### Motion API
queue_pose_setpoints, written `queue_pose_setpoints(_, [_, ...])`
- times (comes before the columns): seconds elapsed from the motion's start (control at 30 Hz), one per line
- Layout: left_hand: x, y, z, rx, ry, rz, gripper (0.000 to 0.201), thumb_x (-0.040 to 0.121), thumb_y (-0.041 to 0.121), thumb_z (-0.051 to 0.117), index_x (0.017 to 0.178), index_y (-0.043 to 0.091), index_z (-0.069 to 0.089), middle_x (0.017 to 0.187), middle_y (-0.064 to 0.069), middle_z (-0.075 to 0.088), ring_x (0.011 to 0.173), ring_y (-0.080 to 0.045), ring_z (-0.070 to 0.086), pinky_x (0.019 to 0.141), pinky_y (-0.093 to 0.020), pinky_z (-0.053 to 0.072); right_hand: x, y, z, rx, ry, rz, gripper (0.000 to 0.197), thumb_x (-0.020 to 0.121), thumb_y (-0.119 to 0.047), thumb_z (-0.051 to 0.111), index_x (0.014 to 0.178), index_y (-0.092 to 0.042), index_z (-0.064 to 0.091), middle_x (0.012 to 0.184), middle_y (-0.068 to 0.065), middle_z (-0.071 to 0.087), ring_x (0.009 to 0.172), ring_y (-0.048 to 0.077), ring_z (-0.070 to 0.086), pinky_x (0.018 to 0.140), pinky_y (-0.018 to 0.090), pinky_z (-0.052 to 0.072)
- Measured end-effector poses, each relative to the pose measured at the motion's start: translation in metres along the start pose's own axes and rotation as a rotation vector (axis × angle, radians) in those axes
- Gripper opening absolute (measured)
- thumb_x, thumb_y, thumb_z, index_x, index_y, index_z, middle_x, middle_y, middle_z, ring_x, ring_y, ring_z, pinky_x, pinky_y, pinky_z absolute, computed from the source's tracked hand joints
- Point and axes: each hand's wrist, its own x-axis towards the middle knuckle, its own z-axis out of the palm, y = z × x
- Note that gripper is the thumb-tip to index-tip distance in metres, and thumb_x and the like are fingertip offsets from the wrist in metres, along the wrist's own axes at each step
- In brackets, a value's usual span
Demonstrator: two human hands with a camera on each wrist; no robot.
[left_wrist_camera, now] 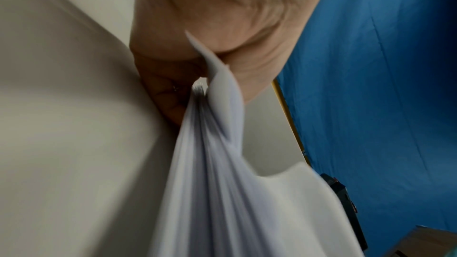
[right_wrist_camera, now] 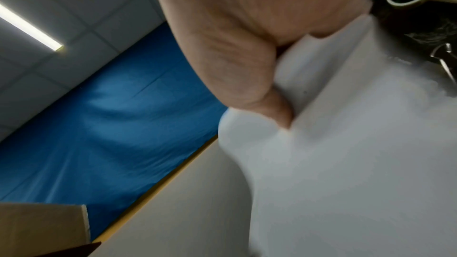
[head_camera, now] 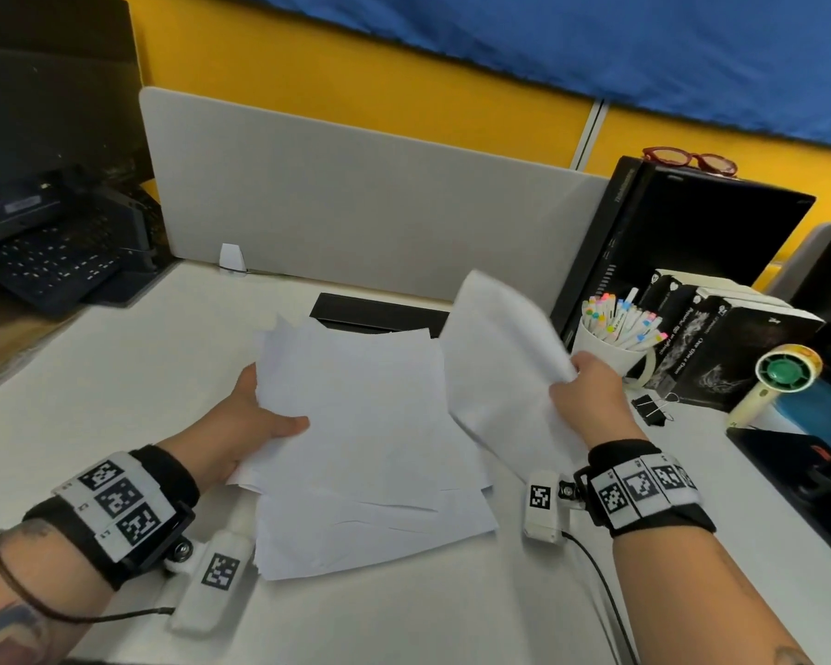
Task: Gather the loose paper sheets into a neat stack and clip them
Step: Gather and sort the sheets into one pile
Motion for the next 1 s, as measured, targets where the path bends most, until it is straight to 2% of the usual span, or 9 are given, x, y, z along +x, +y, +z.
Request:
queue_pose_setpoints(0.1, [-0.001,0.001,-0.002,-0.003,-0.044,0.030,0.092,0.083,0.002,0.080,0.154,0.035,0.031,0.126,0.001,0.063,0.107,-0.026,0.066,0.077,-0.041,0.058,-0.006,-0.009,-0.012,0.301,0.253,-0.021,0.033,0.094,0.003,0.042,0.127,-0.006,0.043,0.103,0.011,0.051,0.091,0.031,0.051,0.076,0.035,0.041])
queue_pose_setpoints(0.2, [-0.002,0.001,-0.003,0.039,-0.089,0.052,0.091,0.084,0.004,0.079,0.152,0.043,0.034,0.129,0.003,0.066,0.113,-0.029,0.067,0.083,-0.043,0.059,-0.006,-0.015,-0.010,0.565,0.324,-0.037,0.044,0.093,0.006,0.038,0.135,-0.005,0.036,0.114,0.009,0.047,0.098,0.027,0.051,0.083,0.030,0.042])
queue_pose_setpoints(0.43, [0.002,0.002,-0.004,0.123,-0.041,-0.067,0.037,0.084,0.008,0.080,0.119,0.008,0.069,0.108,-0.009,0.078,0.097,-0.030,0.074,0.086,-0.040,0.059,0.003,-0.009,0.014,0.897,0.274,0.057,0.047,0.089,0.007,0.042,0.130,-0.016,0.040,0.124,0.009,0.054,0.105,0.029,0.058,0.085,0.035,0.051])
queue_pose_setpoints(0.5, [0.005,0.003,-0.006,0.117,-0.025,-0.104,0.036,0.085,0.009,0.080,0.119,0.004,0.068,0.113,-0.015,0.076,0.101,-0.033,0.072,0.096,-0.045,0.056,0.004,-0.007,0.017,0.938,0.312,0.070,0.044,0.089,0.008,0.042,0.122,-0.021,0.041,0.123,0.006,0.054,0.107,0.029,0.059,0.090,0.038,0.053])
queue_pose_setpoints(0.67, [0.010,0.002,-0.019,0.010,-0.041,-0.168,0.052,0.086,0.013,0.079,0.130,-0.005,0.060,0.113,-0.017,0.075,0.101,-0.031,0.071,0.095,-0.038,0.053,0.003,-0.001,0.019,0.977,0.401,0.070,0.039,0.092,0.002,0.049,0.117,-0.026,0.038,0.124,0.007,0.055,0.107,0.026,0.060,0.094,0.041,0.055])
queue_pose_setpoints(0.77, [0.002,0.007,-0.023,-0.019,-0.122,-0.137,0.042,0.085,0.014,0.077,0.122,-0.003,0.067,0.107,-0.018,0.078,0.094,-0.029,0.075,0.086,-0.037,0.057,-0.001,-0.003,0.023,1.070,0.275,0.030,0.044,0.094,0.001,0.053,0.132,-0.019,0.043,0.128,0.009,0.061,0.111,0.027,0.064,0.090,0.035,0.056])
queue_pose_setpoints(0.8, [0.000,0.010,-0.024,-0.022,-0.143,-0.121,0.049,0.077,0.018,0.085,0.119,-0.001,0.069,0.107,-0.017,0.078,0.090,-0.028,0.076,0.080,-0.036,0.058,-0.003,-0.005,0.025,1.099,0.206,0.008,0.048,0.094,0.002,0.054,0.137,-0.018,0.043,0.127,0.009,0.063,0.110,0.026,0.066,0.090,0.036,0.056])
queue_pose_setpoints(0.9, [-0.005,0.013,-0.028,-0.105,-0.282,-0.162,0.100,0.021,0.030,0.106,0.110,0.000,0.071,0.106,-0.022,0.077,0.084,-0.034,0.078,0.062,-0.037,0.063,-0.012,-0.014,0.035,1.038,-0.019,-0.062,0.048,0.092,0.006,0.058,0.132,-0.020,0.049,0.119,0.006,0.068,0.103,0.022,0.069,0.086,0.036,0.057])
queue_pose_setpoints(1.0, [-0.002,0.013,-0.033,-0.146,-0.306,-0.221,0.104,0.012,0.027,0.106,0.104,-0.008,0.075,0.105,-0.029,0.075,0.082,-0.038,0.077,0.060,-0.044,0.063,-0.022,-0.020,0.052,0.949,-0.352,-0.040,0.051,0.085,0.003,0.067,0.131,-0.013,0.052,0.116,0.012,0.070,0.104,0.034,0.069,0.082,0.044,0.058])
